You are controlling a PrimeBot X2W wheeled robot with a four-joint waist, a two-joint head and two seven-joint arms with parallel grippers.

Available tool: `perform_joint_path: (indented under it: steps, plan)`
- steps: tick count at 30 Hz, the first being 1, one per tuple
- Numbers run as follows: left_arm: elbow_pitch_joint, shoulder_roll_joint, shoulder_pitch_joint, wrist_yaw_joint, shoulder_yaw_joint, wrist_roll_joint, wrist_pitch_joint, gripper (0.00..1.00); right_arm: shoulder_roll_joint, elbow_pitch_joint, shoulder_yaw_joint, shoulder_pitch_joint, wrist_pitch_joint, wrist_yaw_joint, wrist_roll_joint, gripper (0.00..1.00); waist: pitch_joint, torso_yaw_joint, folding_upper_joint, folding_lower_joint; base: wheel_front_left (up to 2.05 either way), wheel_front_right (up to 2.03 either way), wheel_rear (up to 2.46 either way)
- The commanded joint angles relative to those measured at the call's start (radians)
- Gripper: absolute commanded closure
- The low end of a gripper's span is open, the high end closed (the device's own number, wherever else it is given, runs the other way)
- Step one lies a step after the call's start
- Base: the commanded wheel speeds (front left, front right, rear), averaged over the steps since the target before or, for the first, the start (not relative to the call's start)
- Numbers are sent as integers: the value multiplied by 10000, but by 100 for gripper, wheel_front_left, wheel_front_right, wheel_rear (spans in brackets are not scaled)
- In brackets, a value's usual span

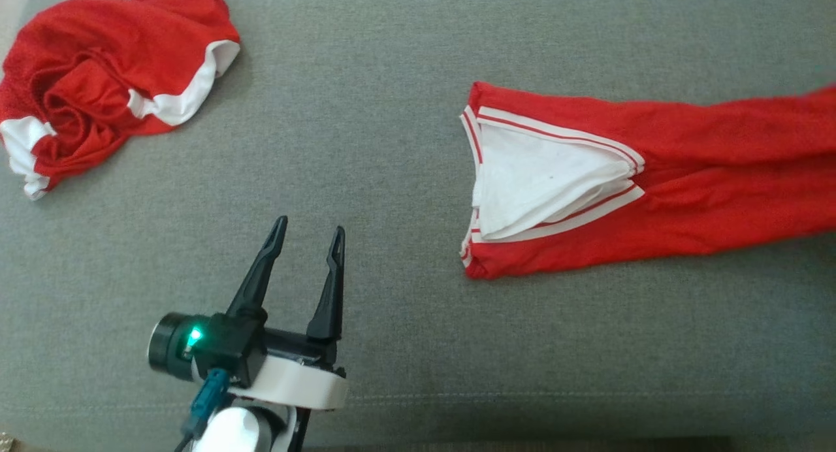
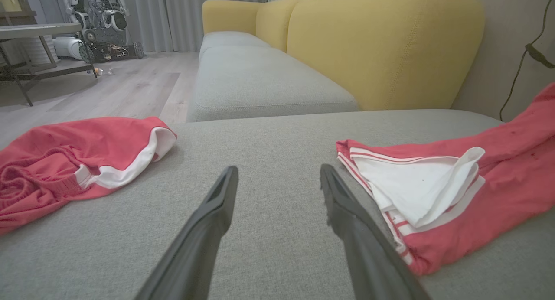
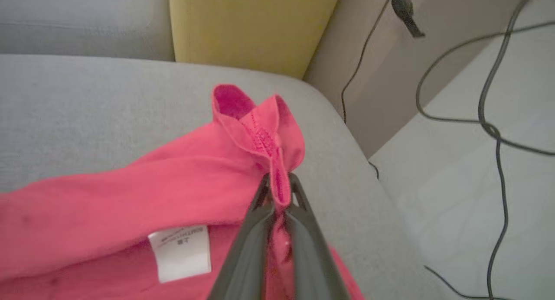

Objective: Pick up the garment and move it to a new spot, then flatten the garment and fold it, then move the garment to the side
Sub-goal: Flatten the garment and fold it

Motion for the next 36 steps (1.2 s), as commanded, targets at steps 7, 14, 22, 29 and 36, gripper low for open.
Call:
perform_joint_path:
  steps: [7,14,22,29,36]
  plan:
    - [-136,-160,-189,-267,401,122,-61,0,390,-2199,1250,285,722,33,362,100,-18,-16,-1,0,0,0,0]
    - [-20,-223,-55,-518,532,193,-61,0,1499,-4772,2600,1160,1282,33,1230,100,-318,265,-1,0,0,0,0]
    - [158,-280,20,-765,523,317,-61,0,2883,-5405,3931,1666,1281,33,1626,100,-589,672,-1,0,0,0,0]
    - [269,-363,103,-762,633,309,-61,0,3462,-4374,5120,1692,848,33,1925,100,-843,1206,-1,0,0,0,0]
    - [204,-340,182,-798,924,354,-61,0,3509,-3542,5797,1819,583,33,2392,100,-917,1434,-1,0,0,0,0]
